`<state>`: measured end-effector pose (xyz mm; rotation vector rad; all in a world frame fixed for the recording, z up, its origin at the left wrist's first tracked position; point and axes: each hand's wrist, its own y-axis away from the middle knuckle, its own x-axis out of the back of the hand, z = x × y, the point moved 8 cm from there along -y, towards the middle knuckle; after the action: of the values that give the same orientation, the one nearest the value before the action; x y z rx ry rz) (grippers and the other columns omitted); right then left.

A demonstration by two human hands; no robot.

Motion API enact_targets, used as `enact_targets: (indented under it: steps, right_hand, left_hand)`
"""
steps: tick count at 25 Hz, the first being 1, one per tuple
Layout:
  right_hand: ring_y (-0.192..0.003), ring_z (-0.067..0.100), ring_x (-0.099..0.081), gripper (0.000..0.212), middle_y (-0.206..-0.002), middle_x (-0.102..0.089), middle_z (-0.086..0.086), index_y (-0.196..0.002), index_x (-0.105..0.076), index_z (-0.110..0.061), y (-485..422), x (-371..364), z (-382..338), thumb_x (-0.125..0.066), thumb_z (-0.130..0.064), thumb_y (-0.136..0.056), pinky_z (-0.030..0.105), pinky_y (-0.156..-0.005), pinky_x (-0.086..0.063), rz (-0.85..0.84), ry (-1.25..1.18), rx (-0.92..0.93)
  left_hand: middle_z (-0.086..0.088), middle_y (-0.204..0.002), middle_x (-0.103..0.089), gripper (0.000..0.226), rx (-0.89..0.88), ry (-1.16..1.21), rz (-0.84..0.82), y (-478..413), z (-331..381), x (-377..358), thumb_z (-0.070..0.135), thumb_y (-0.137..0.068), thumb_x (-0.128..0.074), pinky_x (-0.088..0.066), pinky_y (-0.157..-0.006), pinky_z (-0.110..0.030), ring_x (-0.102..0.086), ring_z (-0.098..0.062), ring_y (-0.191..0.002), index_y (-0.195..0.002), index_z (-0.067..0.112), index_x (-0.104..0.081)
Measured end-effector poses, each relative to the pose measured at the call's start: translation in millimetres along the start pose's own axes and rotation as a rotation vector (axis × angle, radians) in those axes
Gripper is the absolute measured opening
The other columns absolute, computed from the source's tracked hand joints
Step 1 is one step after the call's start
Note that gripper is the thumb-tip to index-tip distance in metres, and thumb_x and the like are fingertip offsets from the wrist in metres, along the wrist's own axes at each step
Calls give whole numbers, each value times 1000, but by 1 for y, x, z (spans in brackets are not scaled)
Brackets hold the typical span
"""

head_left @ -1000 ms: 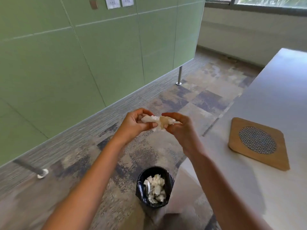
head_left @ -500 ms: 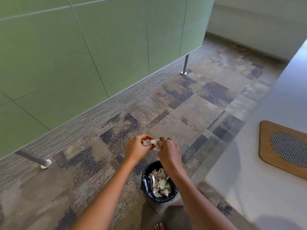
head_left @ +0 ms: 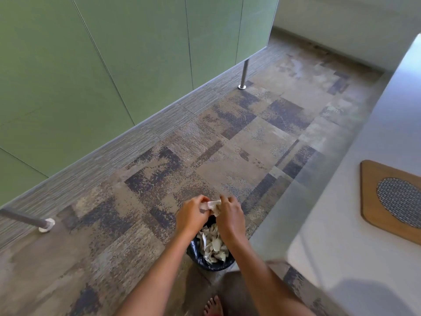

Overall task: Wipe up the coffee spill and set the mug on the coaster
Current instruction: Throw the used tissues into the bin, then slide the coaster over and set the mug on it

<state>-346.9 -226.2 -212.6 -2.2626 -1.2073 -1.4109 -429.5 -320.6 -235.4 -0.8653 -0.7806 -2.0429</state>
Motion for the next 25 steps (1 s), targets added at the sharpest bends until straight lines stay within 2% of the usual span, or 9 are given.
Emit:
enact_targets:
  steps: [3,5,8,10,15,18,21,23,25]
  right_hand:
    - [-113,25,-55,54,-133,-49,15,-137,-42,-8,4,2,4,-50,9,-87,32,-90,-52,20,-4,-35]
    - [-117,25,-54,61,-137,-47,15,-141,-39,-9,7,6,6,-49,13,-85,32,-94,-51,22,-4,-48]
    - [-117,25,-54,59,-137,-47,15,-140,-41,-8,10,14,9,-49,14,-85,31,-97,-50,29,-10,-46]
    - [-116,25,-54,55,-137,-47,15,-139,-41,-8,14,18,8,-48,12,-88,31,-95,-50,23,-22,-38]
    - [-126,25,-48,55,-144,-42,13,-142,-35,-12,20,34,-12,-55,-3,-91,36,-106,-44,64,-49,-4]
    - [-143,28,-27,51,-155,-28,13,-148,-27,-17,22,58,-29,-42,-13,-99,44,-121,-20,130,-53,-10]
    - [-148,28,-11,52,-160,-17,13,-152,-18,-21,24,93,-43,-31,-20,-102,44,-123,-6,176,-90,-18]
    - [-149,30,-8,54,-161,-12,14,-154,-11,-22,27,123,-52,-28,-19,-102,44,-123,-4,222,-100,-1]
    - [-149,31,-6,56,-162,-10,14,-154,-8,-23,32,154,-56,-27,-17,-102,44,-123,-4,289,-122,8]
  left_hand:
    - [7,-127,-62,42,25,15,-36,1,-9,-20,20,-87,-71,-48,-72,-17,-64,-12,-104,-126,21,-57]
    - [4,-137,-57,45,21,15,-65,5,-13,-33,17,-88,-69,-51,-83,-20,-59,-13,-116,-131,19,-53]
    - [3,-145,-51,45,-8,-46,-78,15,-12,-42,19,-91,-65,-49,-101,-30,-49,-16,-133,-134,20,-51]
    - [2,-152,-44,49,-42,-88,-67,18,-6,-42,19,-93,-62,-45,-107,-31,-40,-16,-140,-140,19,-47]
    - [-1,-156,-38,54,-152,-118,48,13,29,-20,24,-93,-63,-38,-111,-27,-37,-17,-143,-143,17,-44]
    - [-4,-153,-43,51,-217,-187,125,7,52,-1,28,-93,-61,-38,-114,-29,-38,-16,-143,-141,15,-47]
    - [-6,-153,-43,56,-329,-243,153,8,87,22,38,-93,-54,-38,-114,-31,-38,-17,-143,-142,12,-46]
    - [-6,-154,-41,63,-401,-233,156,20,117,43,47,-91,-42,-35,-117,-37,-36,-20,-144,-144,13,-43]
    - [-5,-155,-39,62,-437,-153,162,21,142,58,45,-91,-45,-34,-116,-45,-36,-24,-144,-145,16,-43]
